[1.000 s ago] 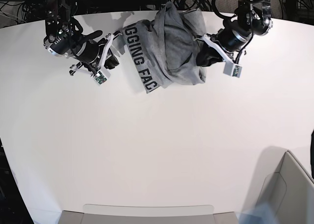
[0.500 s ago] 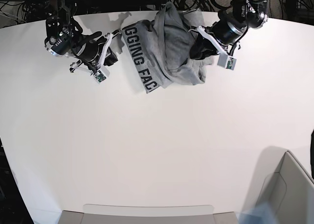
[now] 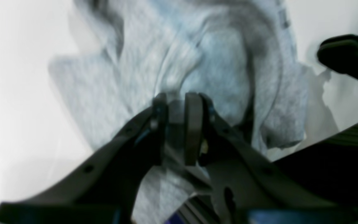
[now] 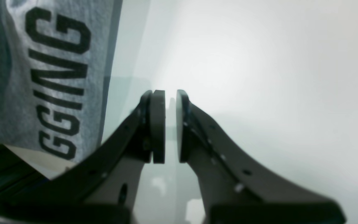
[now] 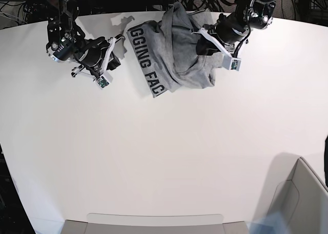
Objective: Fold the T-shirt properly
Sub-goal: 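Grasp the bundle edges with both grippers and flip it over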
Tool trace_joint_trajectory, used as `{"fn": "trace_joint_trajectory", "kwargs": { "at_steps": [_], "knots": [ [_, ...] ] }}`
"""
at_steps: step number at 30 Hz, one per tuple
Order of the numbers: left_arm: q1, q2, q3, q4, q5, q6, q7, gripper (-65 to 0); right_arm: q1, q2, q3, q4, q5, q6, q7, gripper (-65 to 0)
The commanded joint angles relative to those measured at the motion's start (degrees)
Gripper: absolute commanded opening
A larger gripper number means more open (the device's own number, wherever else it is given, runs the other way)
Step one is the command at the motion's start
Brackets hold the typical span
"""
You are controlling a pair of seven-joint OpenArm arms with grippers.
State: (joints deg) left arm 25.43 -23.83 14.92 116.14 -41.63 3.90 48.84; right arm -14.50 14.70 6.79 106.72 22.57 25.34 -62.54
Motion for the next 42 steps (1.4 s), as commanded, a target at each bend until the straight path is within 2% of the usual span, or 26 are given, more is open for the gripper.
{"fn": "trace_joint_trajectory", "kwargs": {
  "at_steps": [1,3,6,10,13,14,18,21,26,31,35,39,42],
  "knots": [
    [-0.2,-0.5,-0.5,1.0,0.2,2.3,-1.0,-53.1,0.5,0.4,0.1,0.9,0.9,0.4,1.0,-57.7],
    [-0.2,-0.5,-0.5,1.0,0.2,5.9,-1.0,-53.1,0.5,0.4,0.1,0.9,0.9,0.4,1.0,-57.7],
    [-0.2,-0.6,-0.5,0.9,1.4,9.5,-1.0,-53.1,0.5,0.4,0.1,1.0,0.9,0.5,1.1,-57.7],
    [-0.2,-0.5,-0.6,0.9,9.8,15.0,-1.0,-53.1,0.5,0.3,-1.6,1.4,1.0,0.5,1.1,-57.7],
    [0.1,-0.4,-0.5,1.0,14.5,21.3,-1.0,-53.1,0.4,0.5,-4.5,2.2,0.9,3.7,1.1,-57.7],
    [0.1,-0.4,-0.6,1.0,14.5,22.2,-1.0,-53.1,0.3,0.4,-5.1,2.6,0.9,4.7,1.1,-57.7],
    [0.3,-0.1,-0.4,1.2,14.4,22.5,-1.1,-53.1,0.4,0.0,-5.0,3.3,0.9,5.6,1.1,-57.7],
    [0.3,3.0,-0.6,1.2,14.4,22.5,-1.1,-53.1,0.6,0.0,-4.7,3.4,0.9,5.7,1.1,-57.7],
    [0.2,4.4,-0.7,1.2,14.4,22.5,-1.1,-53.1,1.1,0.0,-6.2,5.4,1.1,6.3,1.1,-57.7],
    [0.3,4.5,-2.9,1.2,14.4,22.6,-0.7,-53.1,1.1,-0.4,-9.6,9.8,1.2,14.7,1.1,-57.7],
    [1.0,4.6,-8.4,1.0,14.4,22.9,-0.4,-53.1,2.2,-1.8,-12.1,9.7,0.9,14.7,1.0,-57.8],
    [2.6,4.6,-12.7,1.0,14.4,22.5,-0.4,-53.1,5.0,-1.9,-17.2,1.4,0.4,14.7,1.0,-57.8],
    [3.4,4.6,-13.1,1.0,14.4,22.5,-0.4,-53.1,7.8,-4.0,-20.6,-7.0,-2.2,14.7,1.2,-57.8]
  ]
}}
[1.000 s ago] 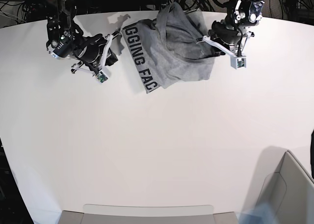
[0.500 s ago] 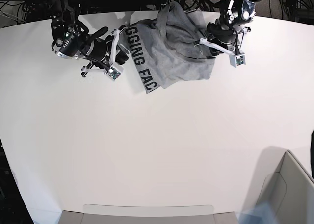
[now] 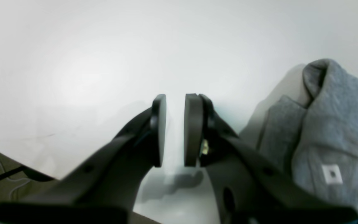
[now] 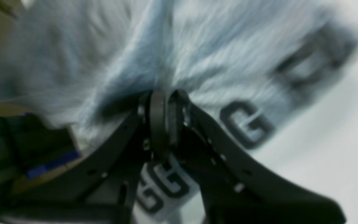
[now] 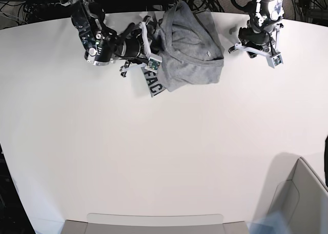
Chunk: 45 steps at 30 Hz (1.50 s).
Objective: Fold the T-shirt properly
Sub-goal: 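Grasp the bundle edges with both grippers and flip it over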
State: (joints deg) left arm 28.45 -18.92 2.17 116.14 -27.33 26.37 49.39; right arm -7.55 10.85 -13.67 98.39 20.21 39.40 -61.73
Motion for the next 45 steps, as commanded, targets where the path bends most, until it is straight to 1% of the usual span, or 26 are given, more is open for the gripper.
{"fn": "trace_joint_trajectory", "kwargs": {
  "at_steps": [1,3,4,6,8,9,10,11,13,15,16,18,21,24,25,27,29,30,31,33,35,37,39,42,43,45],
  "knots": [
    [0.7,-0.3,-0.4,1.0,0.1,0.0,-0.9,-53.1,1.7,-1.2,-1.5,-0.4,-1.0,0.6,0.4,-57.8],
    [0.8,-0.3,0.0,1.0,0.1,0.0,-0.9,-53.1,2.9,-3.4,-3.8,-1.7,-3.2,0.6,0.9,-57.8],
    [0.8,0.1,0.0,1.0,0.1,0.0,-1.0,-53.1,3.3,-4.7,-4.3,-1.9,-3.9,0.6,2.0,-57.8],
    [0.8,1.2,-0.1,1.0,0.1,0.0,-1.0,-53.1,3.9,-7.6,-4.2,-3.9,-5.2,0.6,4.8,-57.8],
    [0.8,1.3,0.0,0.9,0.1,0.0,-1.0,-53.1,6.1,-10.5,-3.2,-8.3,-7.2,0.6,6.5,-57.8],
    [0.7,1.4,0.0,0.9,0.1,0.0,-1.1,-53.1,7.4,-12.1,-2.4,-11.8,-8.6,-1.1,7.2,-57.8],
    [0.7,1.4,0.0,0.9,0.1,0.0,-1.2,-53.1,8.7,-13.4,-1.7,-14.7,-9.4,-3.7,8.1,-57.8],
    [0.7,1.4,0.0,0.9,0.1,0.0,-1.3,-53.1,10.1,-14.6,-0.4,-18.1,-9.8,-7.0,9.4,-57.8],
    [0.7,1.4,-0.3,0.9,0.1,0.0,-1.3,-53.1,11.7,-15.8,0.9,-22.1,-9.3,-11.7,12.9,-57.8],
    [0.7,1.4,-0.3,0.9,0.1,0.0,-1.3,-53.1,12.6,-16.0,1.0,-23.4,-7.9,-14.4,15.7,-57.8],
    [0.7,1.4,-0.3,0.9,0.1,0.0,-1.4,-53.1,13.0,-16.1,0.9,-23.4,-6.8,-15.2,16.5,-57.8],
    [0.7,1.4,-0.1,0.9,0.1,0.0,-1.4,-53.1,13.8,-16.1,0.9,-22.3,-4.2,-15.2,16.4,-57.8],
    [0.7,1.4,-0.1,0.9,0.1,0.0,-1.5,-53.1,13.6,-16.1,0.9,-16.6,0.1,-15.2,16.4,-57.8],
    [0.3,1.5,0.0,1.0,0.1,0.0,-1.5,-53.1,11.6,-15.6,1.4,-6.8,4.6,-15.4,16.7,-57.8],
    [-0.3,1.6,0.2,1.0,0.1,0.0,-1.5,-53.1,11.2,-15.5,1.6,-4.3,5.0,-15.4,16.7,-57.8],
    [-2.2,1.8,1.9,1.0,0.0,0.0,-1.5,-53.1,10.5,-14.8,4.4,0.6,4.8,-15.9,16.7,-57.8],
    [-3.7,1.5,5.4,1.0,0.0,0.0,-1.5,-53.9,10.1,-14.3,7.6,2.5,4.8,-18.5,16.6,-58.0],
    [-4.5,1.5,8.3,1.0,0.0,0.0,-1.5,-56.0,10.1,-13.1,9.4,2.5,4.8,-20.6,16.5,-59.3],
    [-5.5,1.5,11.0,1.0,0.0,0.0,-1.5,-59.4,10.2,-11.3,10.6,2.3,4.8,-22.6,16.5,-61.4],
    [-7.2,1.5,15.3,1.0,0.1,0.0,-1.5,-65.0,10.2,-8.7,11.8,1.5,4.8,-25.5,16.5,-65.0],
    [-8.2,1.5,17.5,1.0,0.1,0.0,-1.3,-65.0,9.6,-6.1,11.9,1.3,4.8,-27.4,16.4,-65.0],
    [-8.4,1.5,18.0,1.0,0.2,0.0,-0.8,-65.0,9.1,-3.4,11.6,1.0,4.8,-29.2,16.3,-65.0],
    [-8.1,1.4,17.9,1.0,0.3,0.0,-0.8,-65.0,9.0,-1.7,11.6,0.3,4.8,-29.6,14.8,-65.0],
    [-7.9,1.3,18.3,0.7,0.4,0.0,-0.7,-65.0,10.1,-0.1,11.5,-3.2,4.8,-29.6,10.5,-65.0],
    [-7.9,1.3,18.3,0.1,0.4,0.0,0.1,-65.0,11.0,0.0,11.2,-5.0,4.8,-29.5,9.3,-65.0],
    [-8.1,1.3,17.9,-1.2,0.5,0.0,3.3,-65.0,12.0,0.3,8.6,-8.3,4.8,-29.5,8.9,-65.0]
  ]
}}
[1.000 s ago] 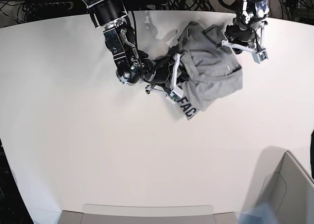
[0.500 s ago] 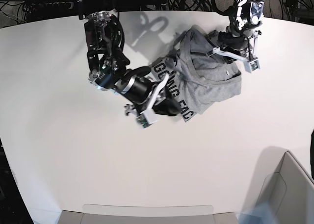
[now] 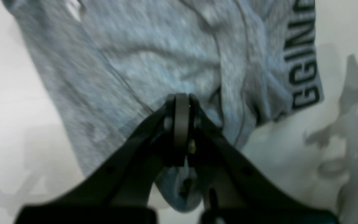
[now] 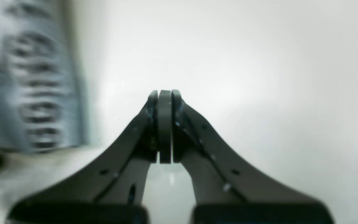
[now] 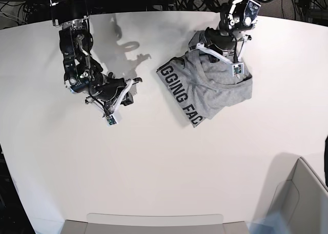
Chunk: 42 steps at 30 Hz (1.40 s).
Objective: Fold the T-shirt properly
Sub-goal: 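Grasp the bundle edges with both grippers and flip it over, then slide the folded bundle with both grippers toward the left arm's side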
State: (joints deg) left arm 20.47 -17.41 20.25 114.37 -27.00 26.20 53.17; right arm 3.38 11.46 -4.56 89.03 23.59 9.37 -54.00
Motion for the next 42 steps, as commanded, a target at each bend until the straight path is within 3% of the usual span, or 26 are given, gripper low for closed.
{"fn": "trace_joint_trajectory", "kwargs": {
  "at_steps": [1,7,13,19,22,27,30,35,40,42],
  "knots": [
    [-0.4,-0.2,-0.3,-0.5,0.1,0.2,0.7,-65.0,1.6,-0.3,-2.5,-0.4,1.4,0.5,1.1,-65.0],
    [-0.5,-1.4,-6.8,-4.8,0.1,0.2,2.5,-65.0,4.5,0.9,-18.4,-4.1,1.3,0.5,1.3,-65.0],
    [-0.5,-2.1,-16.3,-4.8,0.1,0.2,2.9,-65.0,4.0,1.1,-27.7,-1.5,1.3,0.5,1.3,-65.0],
    [-7.0,-4.6,-17.1,-5.1,0.1,0.2,2.8,-65.0,3.9,1.9,-40.4,3.0,1.3,0.5,1.2,-65.0],
    [-11.4,-4.6,-17.7,-5.0,0.1,0.2,2.8,-65.0,2.3,1.9,-39.1,6.2,1.3,0.2,1.2,-65.0],
    [-12.4,-4.8,-17.8,1.1,0.0,0.2,2.9,-65.0,-0.3,1.8,-27.3,16.5,1.4,0.1,1.2,-65.0],
    [-8.4,-4.4,-17.2,2.8,-0.4,0.2,4.8,-65.0,0.8,1.7,-22.2,19.8,1.8,0.1,1.2,-65.0],
    [-2.1,-4.3,-17.2,2.6,-1.0,0.2,5.6,-65.0,6.4,1.2,-22.0,15.0,3.7,0.3,1.4,-65.0],
    [-1.7,-4.3,-17.1,-0.1,-1.0,0.1,6.2,-65.0,12.2,-5.0,-22.3,5.6,3.5,0.9,4.9,-65.0],
    [-2.4,-4.3,-17.1,-2.8,-1.0,0.1,6.0,-65.0,14.9,-7.6,-23.5,-1.6,3.4,3.6,5.9,-65.0]
  ]
}}
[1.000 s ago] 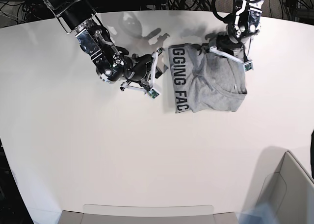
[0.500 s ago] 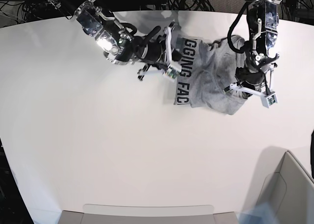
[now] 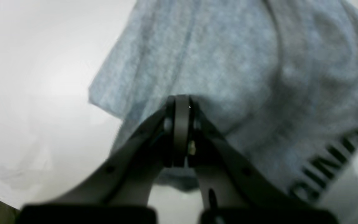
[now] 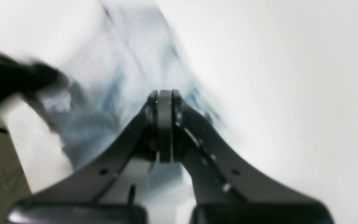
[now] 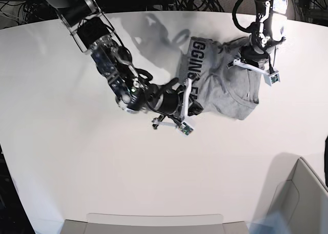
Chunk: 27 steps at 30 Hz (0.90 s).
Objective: Fold the T-shirt properly
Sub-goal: 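Slide the folded bundle with both grippers toward the left arm's side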
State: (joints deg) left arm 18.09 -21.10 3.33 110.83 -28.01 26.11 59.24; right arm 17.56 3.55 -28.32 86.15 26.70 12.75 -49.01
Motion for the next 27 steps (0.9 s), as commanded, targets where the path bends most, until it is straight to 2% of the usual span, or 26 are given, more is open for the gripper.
{"fn": "trace_joint_trajectory", "kwargs": {
  "at_steps": [1,4,6,9,11,22,27],
  "knots": [
    [-1.1,-0.6,-0.1,-0.8,0.0,0.2,-0.1,-65.0,2.0,-1.0,-0.4,-2.9,0.2,1.5,1.3,-65.0],
    [-2.1,-0.6,-0.1,-4.8,0.0,0.1,-0.3,-65.0,4.1,-3.4,-1.4,-13.4,-0.7,2.2,4.1,-65.0],
    [-3.0,-0.6,-0.1,-7.9,0.0,0.0,-0.6,-65.0,4.2,-4.4,-1.6,-17.8,-3.9,2.2,5.5,-65.0],
    [-6.1,-0.6,-0.7,-12.6,0.1,-4.3,-2.9,-65.0,3.8,-5.4,-1.6,-21.2,-9.8,2.2,5.7,-65.0],
    [-6.7,-0.7,-1.0,-16.3,0.3,-5.8,-4.5,-65.0,2.5,-5.3,-1.5,-21.8,-11.4,2.2,5.6,-65.0],
    [-13.4,0.2,-12.3,-19.2,0.4,-6.2,-6.5,-65.0,-2.0,-1.7,-1.4,-21.2,-11.4,2.2,5.5,-65.0],
    [-16.7,0.1,-12.7,-18.6,0.2,-6.1,-5.9,-65.0,-5.1,-1.7,-1.4,-16.9,-11.4,2.2,5.5,-65.0]
  ]
}}
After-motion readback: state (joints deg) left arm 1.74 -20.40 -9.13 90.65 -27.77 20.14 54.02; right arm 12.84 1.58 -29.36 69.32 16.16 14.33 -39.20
